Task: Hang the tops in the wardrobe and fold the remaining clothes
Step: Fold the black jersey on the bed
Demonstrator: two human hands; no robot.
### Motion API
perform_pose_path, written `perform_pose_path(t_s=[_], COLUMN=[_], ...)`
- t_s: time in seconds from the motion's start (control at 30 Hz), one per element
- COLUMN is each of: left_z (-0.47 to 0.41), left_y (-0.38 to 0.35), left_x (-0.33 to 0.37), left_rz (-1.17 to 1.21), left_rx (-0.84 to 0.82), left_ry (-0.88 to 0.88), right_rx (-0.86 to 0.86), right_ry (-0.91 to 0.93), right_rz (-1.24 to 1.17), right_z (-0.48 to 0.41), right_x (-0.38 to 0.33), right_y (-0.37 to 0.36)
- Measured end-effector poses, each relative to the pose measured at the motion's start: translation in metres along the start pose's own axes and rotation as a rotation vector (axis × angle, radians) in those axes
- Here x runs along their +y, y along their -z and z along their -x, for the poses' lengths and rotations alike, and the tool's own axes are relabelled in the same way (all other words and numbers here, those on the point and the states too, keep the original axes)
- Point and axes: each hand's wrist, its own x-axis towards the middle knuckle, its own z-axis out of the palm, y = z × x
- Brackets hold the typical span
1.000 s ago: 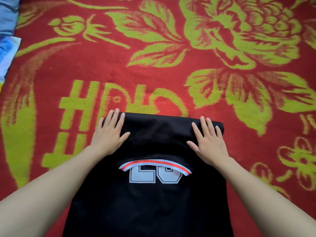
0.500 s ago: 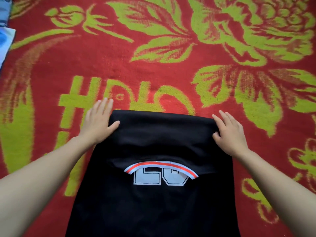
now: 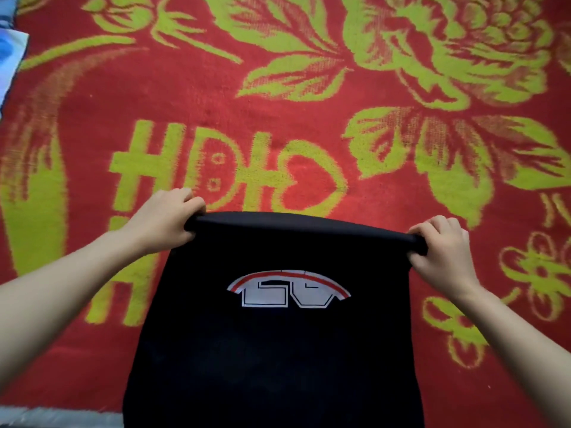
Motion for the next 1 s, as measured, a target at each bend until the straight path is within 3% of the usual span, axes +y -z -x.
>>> perform_pose_path(t_s=[0.2,0.3,0.4,0.5,0.63,0.7,0.77,0.87,1.0], left_z=[0.089,0.124,0.143,0.136,0.116,0.101,0.089,0.068,0.057], left_y=[-0.012,-0.041,-0.068,-0.077,-0.074,-0.071,-0.076,-0.079,-0.067], left_x=[0.020,0.036,0.058,0.068,0.073,0.067,0.053,0.036,0.032], left_rz=[-0.057,-0.164,-0.296,-0.273,-0.192,-0.189,-0.229,-0.188,-0.231], left_rx=[0.156,0.123,-0.114,-0.449,-0.162,-0.170,-0.235,-0.416,-0.400], left_ry=[-0.280,-0.312,-0.206,0.030,0.070,0.173,0.263,0.352,0.252], right_rx=[-0.074,-0.342,-0.602,-0.634,-0.365,-0.300,-0.350,-0.569,-0.616], right_ry=[0.317,0.409,0.353,0.299,0.162,0.062,-0.006,-0.085,-0.135], right_rz=[-0.006,0.131,0.258,0.288,0.207,0.207,0.294,0.404,0.407], right_z=[0.077,0.119,0.149,0.153,0.128,0.112,0.097,0.077,0.062], right_x=[0.001,0.000,-0.013,-0.030,-0.038,-0.041,-0.043,-0.031,-0.015], right_y=[0.022,0.012,-0.011,-0.025,-0.028,-0.030,-0.032,-0.041,-0.040])
